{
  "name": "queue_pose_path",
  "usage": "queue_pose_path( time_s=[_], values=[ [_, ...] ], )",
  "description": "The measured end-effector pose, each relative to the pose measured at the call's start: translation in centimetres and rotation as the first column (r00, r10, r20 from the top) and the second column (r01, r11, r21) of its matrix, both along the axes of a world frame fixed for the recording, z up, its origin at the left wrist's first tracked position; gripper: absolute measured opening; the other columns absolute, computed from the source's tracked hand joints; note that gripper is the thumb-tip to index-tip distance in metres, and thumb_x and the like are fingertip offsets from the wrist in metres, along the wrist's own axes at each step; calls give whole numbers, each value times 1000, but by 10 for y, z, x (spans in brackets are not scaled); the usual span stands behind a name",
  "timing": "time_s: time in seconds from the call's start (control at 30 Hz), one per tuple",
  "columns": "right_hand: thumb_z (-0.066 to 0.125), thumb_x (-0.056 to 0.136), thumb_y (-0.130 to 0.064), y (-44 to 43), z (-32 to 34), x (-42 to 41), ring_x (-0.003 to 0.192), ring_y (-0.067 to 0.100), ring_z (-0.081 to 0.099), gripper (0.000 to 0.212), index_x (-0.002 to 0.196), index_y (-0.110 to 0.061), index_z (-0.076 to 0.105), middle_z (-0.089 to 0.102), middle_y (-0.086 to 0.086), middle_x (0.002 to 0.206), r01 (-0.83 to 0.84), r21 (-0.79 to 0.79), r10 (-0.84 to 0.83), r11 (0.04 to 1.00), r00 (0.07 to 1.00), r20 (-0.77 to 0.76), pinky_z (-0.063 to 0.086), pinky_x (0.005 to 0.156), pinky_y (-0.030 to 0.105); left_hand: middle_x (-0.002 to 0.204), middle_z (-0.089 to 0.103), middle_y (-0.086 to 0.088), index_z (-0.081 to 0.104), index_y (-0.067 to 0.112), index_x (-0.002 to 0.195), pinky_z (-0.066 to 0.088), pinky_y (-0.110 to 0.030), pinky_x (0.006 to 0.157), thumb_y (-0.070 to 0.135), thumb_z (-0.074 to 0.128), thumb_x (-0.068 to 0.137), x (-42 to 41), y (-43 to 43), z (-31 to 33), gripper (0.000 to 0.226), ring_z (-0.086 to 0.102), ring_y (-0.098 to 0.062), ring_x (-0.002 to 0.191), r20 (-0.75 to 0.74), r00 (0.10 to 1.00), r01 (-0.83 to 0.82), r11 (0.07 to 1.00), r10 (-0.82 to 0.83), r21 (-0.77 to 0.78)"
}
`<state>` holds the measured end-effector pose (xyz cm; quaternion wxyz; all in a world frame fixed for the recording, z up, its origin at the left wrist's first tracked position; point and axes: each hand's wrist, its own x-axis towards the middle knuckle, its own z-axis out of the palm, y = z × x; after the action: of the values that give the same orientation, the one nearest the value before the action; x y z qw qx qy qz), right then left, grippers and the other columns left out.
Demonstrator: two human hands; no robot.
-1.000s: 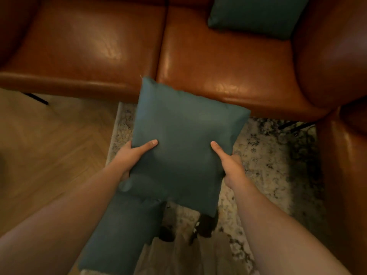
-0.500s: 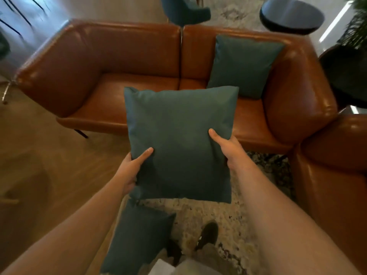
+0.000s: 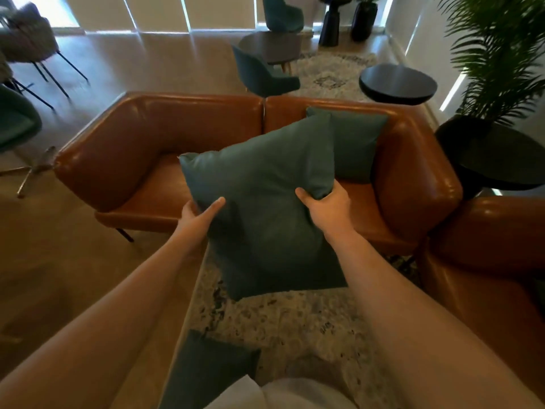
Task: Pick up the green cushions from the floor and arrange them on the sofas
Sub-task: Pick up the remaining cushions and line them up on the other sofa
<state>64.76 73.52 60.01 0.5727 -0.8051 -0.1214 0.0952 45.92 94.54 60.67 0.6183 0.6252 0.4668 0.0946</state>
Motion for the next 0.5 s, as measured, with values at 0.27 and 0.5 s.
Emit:
queue_pose_path(
  time_s=[0.27, 0.5],
  values=[
    [92, 81, -48, 4, 12, 38, 112, 25, 70, 43, 111, -34, 65, 73, -13, 105, -59, -159, 86, 986, 982, 168, 55, 102, 56, 171, 15, -8, 14, 43, 166, 38, -56, 119, 64, 76, 86, 80, 23, 74, 104, 33, -37, 151, -18, 988, 148, 888, -156, 435],
    [91, 86, -38, -9, 5, 115, 98, 9, 65, 39, 114, -32, 63, 60, -24, 96, -125, -138, 139, 983, 985, 99, 56, 95, 41, 169, 13, -9, 15, 39, 165, 36, -60, 119, 70, 70, 88, 167, 37, 54, 100, 30, -42, 150, -221, 961, 254, 850, -167, 461]
  ],
)
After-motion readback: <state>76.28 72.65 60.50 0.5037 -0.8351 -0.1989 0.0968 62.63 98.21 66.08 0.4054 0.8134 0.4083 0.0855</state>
